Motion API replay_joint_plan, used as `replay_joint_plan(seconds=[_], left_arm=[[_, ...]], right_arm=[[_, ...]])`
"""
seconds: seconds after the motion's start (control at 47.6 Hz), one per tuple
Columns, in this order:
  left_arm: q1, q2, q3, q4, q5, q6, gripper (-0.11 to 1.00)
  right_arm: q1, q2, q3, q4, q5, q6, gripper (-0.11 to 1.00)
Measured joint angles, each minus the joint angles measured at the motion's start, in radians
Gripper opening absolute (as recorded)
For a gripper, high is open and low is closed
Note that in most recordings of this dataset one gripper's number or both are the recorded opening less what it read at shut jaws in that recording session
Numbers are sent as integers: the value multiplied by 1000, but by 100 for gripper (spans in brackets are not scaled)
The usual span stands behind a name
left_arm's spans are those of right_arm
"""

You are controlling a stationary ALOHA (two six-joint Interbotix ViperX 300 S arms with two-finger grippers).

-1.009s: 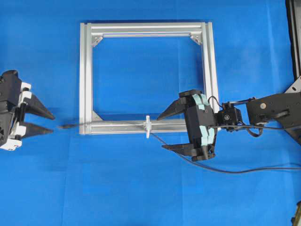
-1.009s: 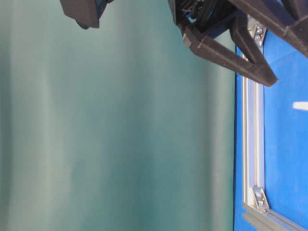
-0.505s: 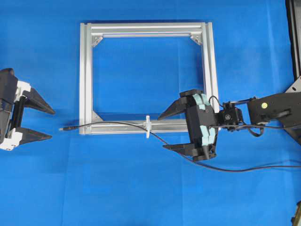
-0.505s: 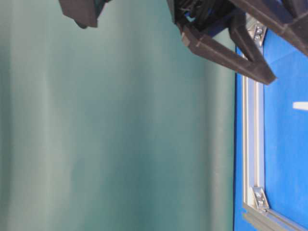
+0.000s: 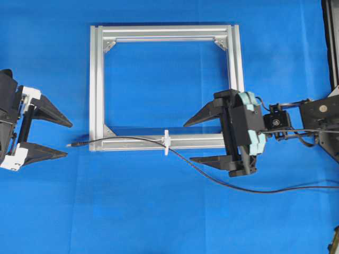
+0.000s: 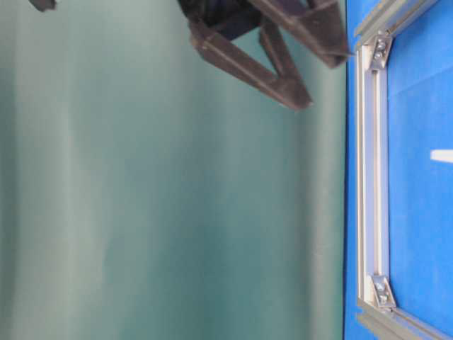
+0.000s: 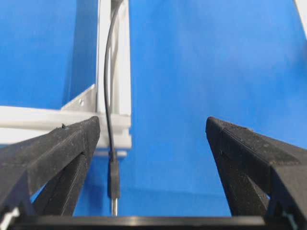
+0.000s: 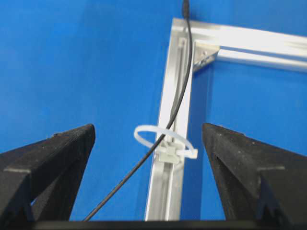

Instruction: Insert the wire through the string loop located in the center.

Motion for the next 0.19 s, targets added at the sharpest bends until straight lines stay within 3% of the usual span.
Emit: replay_joint_plan(seconds=[0.189], left_arm=[[5, 12, -12, 2, 0, 12, 88]], right_arm=[[-2, -14, 0, -2, 8, 0, 85]])
